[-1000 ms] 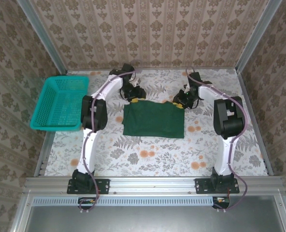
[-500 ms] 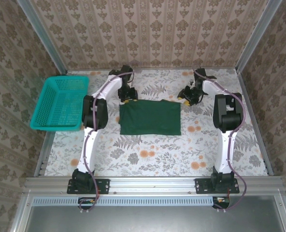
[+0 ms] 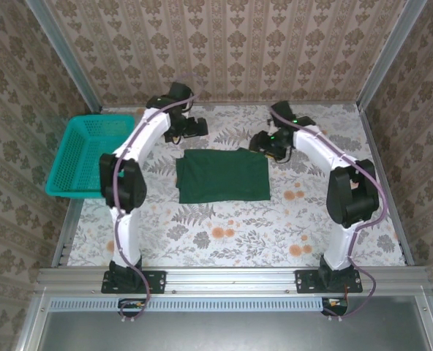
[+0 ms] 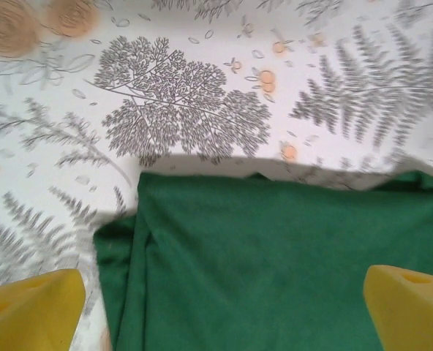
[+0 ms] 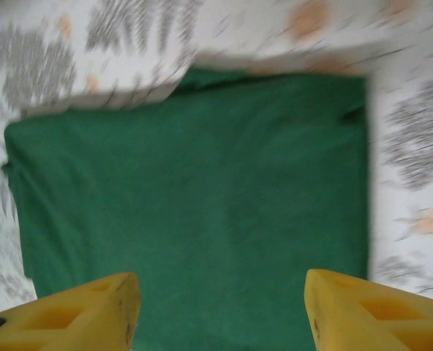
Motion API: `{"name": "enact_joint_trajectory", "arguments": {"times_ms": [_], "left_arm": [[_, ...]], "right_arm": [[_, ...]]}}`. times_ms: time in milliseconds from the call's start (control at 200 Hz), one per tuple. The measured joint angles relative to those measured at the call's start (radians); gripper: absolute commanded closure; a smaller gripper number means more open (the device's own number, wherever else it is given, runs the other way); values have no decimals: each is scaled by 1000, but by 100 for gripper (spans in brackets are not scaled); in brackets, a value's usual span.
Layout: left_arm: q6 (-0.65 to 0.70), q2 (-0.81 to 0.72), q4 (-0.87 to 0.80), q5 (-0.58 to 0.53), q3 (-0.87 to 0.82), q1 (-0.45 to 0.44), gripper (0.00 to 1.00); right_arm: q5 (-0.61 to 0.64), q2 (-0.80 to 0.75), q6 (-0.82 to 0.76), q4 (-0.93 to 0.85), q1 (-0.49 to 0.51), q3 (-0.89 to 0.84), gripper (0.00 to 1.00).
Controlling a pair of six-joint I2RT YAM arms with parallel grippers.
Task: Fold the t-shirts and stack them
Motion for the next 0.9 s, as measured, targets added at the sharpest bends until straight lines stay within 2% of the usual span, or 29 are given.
{"name": "enact_joint_trajectory", "arguments": {"times_ms": [205,420,520,640,900], "left_arm": [[-39,-302,76,-91,-295,-77,0],[-93,-467,83,-166,-532,-91,0],[-110,-531,73,-196,-587,-87,0],[-127,-594,55,-221,-618,-87,0],[-153,-649,9,-248,-645,-87,0]], "right_arm": [[85,87,-18,-40,184,42,34],[187,316,-56,-128,230,221,33],[235,404,-87,-193,217,303,33],[275,423,-119,-239,176,354,33],[338,429,-189,-286,-65,367,34]]}}
